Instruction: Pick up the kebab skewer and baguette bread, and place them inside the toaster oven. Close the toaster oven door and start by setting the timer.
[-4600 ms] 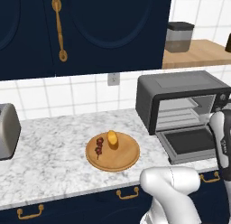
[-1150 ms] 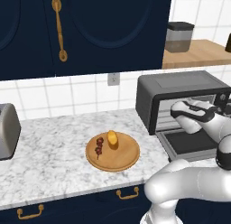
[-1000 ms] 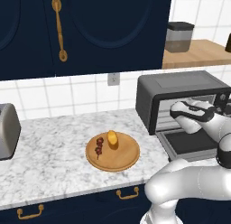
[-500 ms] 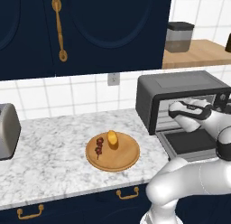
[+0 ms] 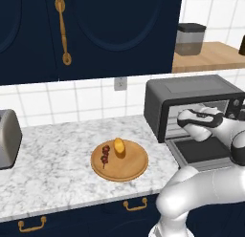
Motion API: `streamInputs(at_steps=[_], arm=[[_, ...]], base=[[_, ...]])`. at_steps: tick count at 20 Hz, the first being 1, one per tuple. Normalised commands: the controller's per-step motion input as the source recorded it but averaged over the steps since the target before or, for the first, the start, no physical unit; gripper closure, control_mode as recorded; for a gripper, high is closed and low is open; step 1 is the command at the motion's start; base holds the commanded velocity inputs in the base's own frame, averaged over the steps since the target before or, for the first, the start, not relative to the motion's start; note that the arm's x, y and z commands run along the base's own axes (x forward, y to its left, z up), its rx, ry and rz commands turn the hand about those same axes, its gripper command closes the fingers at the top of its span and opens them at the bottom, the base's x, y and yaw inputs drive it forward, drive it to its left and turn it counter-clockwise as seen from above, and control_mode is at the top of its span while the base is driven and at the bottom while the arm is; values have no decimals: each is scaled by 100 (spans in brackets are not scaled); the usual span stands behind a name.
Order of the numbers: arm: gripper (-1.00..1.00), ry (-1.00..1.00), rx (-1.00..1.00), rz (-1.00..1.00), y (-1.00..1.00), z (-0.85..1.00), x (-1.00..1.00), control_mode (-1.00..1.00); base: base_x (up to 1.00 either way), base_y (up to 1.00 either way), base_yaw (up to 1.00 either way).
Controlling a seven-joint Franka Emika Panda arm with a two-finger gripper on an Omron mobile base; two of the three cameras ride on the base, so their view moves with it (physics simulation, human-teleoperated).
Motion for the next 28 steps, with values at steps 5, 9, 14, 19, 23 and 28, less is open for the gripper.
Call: streamInputs(at_steps=[5,9,14,19,23,28], arm=[[-100,1,0,0,0,-6,18,-100],[-100,0,0,0,0,-13,18,-100],[-100,0,0,0,0,-18,13,-100],[-100,2,0,0,0,-21,0,-100],[-100,2,0,0,0,-29,0,-100],[-100,2,0,0,0,-46,-30,-100]], base=[[0,0,0],[0,0,0],[0,0,0],[0,0,0],[0,0,0],[0,0,0]])
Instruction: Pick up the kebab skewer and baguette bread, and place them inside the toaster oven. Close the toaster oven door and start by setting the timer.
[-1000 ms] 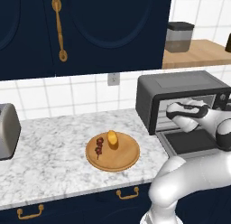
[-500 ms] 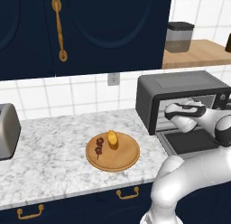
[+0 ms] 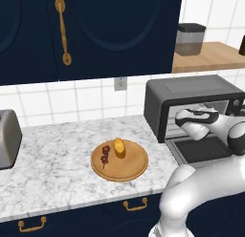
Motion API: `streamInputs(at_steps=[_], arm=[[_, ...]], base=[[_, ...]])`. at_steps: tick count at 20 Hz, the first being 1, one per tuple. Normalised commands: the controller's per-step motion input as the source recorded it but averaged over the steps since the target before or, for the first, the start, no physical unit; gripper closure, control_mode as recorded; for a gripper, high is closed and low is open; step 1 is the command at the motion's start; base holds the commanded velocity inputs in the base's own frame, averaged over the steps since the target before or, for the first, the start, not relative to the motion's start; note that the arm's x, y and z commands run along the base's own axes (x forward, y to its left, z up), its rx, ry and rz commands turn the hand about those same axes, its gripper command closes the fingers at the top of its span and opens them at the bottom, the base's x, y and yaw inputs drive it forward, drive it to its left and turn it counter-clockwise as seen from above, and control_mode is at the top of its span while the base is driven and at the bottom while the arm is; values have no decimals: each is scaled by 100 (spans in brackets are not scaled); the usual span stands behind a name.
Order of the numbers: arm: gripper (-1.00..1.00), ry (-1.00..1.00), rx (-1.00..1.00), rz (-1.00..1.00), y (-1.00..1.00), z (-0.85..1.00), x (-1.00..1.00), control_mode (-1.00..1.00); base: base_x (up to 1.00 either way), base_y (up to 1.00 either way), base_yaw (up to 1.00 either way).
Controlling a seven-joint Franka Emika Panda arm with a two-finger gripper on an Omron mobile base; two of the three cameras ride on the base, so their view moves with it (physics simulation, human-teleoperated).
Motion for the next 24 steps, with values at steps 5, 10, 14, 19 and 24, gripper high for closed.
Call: streamInputs(at_steps=[5,10,14,19,24], arm=[[-100,0,0,-1,0,-51,-51,-100],[-100,4,0,-4,0,-44,-41,-100],[-100,10,0,-6,0,-47,-39,-100],[-100,9,0,-5,0,-46,-42,-100],[-100,7,0,-3,0,-50,-48,-100]], base=[[0,0,0],[0,0,0],[0,0,0],[0,0,0],[0,0,0]])
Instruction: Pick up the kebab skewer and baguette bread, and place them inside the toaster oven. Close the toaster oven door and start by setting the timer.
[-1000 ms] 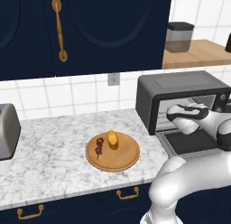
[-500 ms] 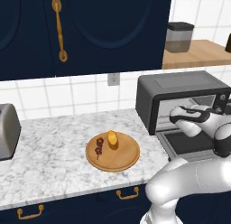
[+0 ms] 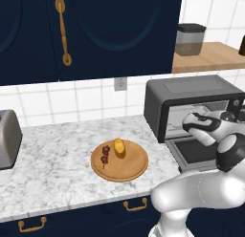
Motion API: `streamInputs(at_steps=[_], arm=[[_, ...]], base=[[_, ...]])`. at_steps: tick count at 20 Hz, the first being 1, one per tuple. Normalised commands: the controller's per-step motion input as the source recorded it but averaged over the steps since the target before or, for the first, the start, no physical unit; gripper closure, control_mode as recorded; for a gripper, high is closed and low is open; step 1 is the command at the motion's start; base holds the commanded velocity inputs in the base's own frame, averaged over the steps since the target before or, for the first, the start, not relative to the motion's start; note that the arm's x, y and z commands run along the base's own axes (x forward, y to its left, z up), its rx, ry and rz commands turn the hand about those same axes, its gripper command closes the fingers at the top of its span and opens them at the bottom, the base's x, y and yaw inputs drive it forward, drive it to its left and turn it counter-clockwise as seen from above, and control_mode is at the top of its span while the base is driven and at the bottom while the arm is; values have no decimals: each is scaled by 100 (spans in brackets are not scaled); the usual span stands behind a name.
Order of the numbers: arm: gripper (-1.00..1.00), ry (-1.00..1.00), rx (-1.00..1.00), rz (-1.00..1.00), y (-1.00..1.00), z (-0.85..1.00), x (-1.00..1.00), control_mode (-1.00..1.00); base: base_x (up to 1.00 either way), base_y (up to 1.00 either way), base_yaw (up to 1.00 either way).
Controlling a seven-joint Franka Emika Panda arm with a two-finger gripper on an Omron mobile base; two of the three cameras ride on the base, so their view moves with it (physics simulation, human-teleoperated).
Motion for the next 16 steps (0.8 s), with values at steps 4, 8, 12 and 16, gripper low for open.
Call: streamInputs(at_steps=[4,8,12,16], arm=[[-100,6,0,-2,0,-51,-50,-100],[-100,3,0,-2,0,-50,-49,-100],[-100,2,0,-1,0,-47,-50,-100],[-100,3,0,-2,0,-47,-52,-100]], base=[[0,0,0],[0,0,0],[0,0,0],[0,0,0]])
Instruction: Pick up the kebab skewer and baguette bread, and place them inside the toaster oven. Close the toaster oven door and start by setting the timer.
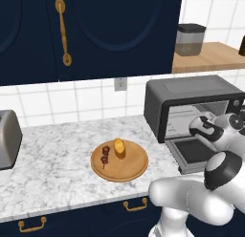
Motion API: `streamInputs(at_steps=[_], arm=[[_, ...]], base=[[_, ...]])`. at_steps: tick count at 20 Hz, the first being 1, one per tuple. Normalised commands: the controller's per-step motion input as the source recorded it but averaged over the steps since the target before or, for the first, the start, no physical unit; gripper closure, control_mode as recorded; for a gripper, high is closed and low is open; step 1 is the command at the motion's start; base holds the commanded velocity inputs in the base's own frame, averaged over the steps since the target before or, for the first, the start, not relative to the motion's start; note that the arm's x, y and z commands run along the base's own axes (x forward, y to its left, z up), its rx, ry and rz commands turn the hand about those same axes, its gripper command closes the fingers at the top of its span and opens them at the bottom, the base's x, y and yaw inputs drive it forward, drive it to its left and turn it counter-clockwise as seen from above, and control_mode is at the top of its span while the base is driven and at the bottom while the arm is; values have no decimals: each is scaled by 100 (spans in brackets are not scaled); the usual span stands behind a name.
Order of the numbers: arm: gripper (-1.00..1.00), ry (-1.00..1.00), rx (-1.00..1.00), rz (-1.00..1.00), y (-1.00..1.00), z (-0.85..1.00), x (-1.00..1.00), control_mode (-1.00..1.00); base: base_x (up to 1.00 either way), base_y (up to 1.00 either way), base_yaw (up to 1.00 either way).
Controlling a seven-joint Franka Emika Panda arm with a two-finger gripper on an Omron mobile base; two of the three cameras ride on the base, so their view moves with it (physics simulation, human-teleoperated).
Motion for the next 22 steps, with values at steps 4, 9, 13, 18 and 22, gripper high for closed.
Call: streamInputs(at_steps=[4,9,13,18,22], arm=[[-100,4,0,-2,0,-43,-49,-100],[-100,3,0,-3,0,-20,-42,-100],[-100,1,0,0,-7,35,-14,-100],[-100,8,0,0,0,43,-63,-100],[-100,18,0,0,0,18,-82,-100]], base=[[0,0,0],[0,0,0],[0,0,0],[0,0,0],[0,0,0]])
